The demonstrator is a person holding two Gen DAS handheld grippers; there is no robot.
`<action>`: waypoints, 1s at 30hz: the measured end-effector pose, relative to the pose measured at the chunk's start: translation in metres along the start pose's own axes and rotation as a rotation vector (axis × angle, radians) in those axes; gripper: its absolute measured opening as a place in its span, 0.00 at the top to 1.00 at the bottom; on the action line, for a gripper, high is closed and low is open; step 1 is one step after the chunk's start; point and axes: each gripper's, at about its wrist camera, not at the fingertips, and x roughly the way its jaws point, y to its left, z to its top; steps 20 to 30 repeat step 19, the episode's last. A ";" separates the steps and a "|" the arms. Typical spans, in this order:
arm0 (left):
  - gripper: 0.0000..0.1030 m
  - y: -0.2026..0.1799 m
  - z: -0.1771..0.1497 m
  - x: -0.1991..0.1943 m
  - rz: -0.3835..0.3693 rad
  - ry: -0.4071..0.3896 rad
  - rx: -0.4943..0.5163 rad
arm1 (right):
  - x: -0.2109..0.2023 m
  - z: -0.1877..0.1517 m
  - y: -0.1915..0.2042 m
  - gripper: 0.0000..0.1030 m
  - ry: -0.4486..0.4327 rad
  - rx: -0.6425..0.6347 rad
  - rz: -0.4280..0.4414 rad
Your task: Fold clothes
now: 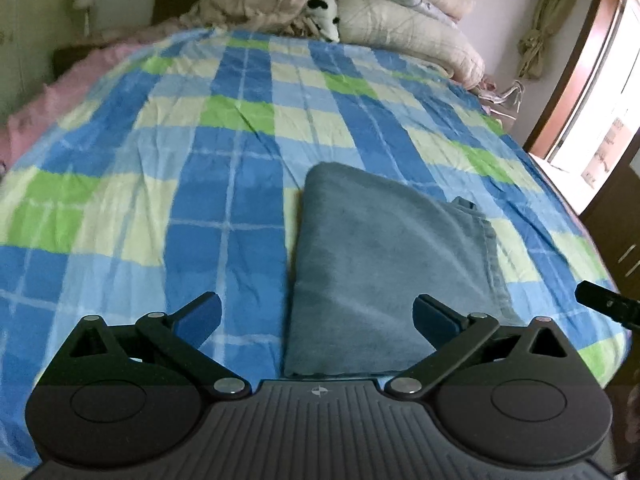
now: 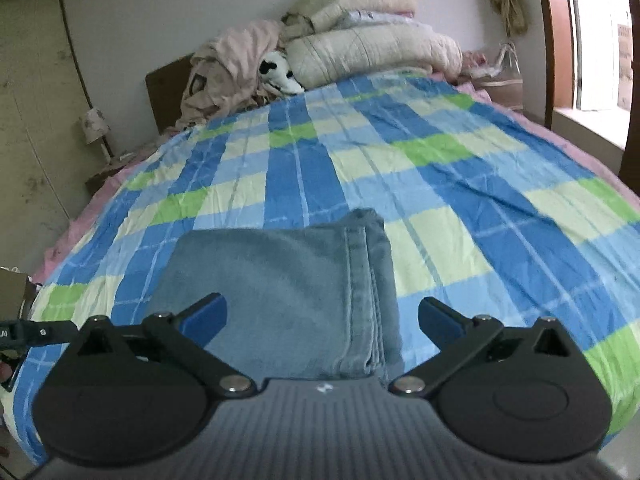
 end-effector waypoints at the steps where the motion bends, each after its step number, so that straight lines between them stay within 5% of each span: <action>1: 0.00 -0.001 -0.001 0.000 0.012 0.009 0.012 | -0.001 -0.001 0.001 0.00 0.004 -0.002 0.000; 30: 0.00 0.006 -0.028 -0.010 0.005 0.016 0.016 | -0.004 -0.030 0.035 0.00 0.087 -0.095 0.003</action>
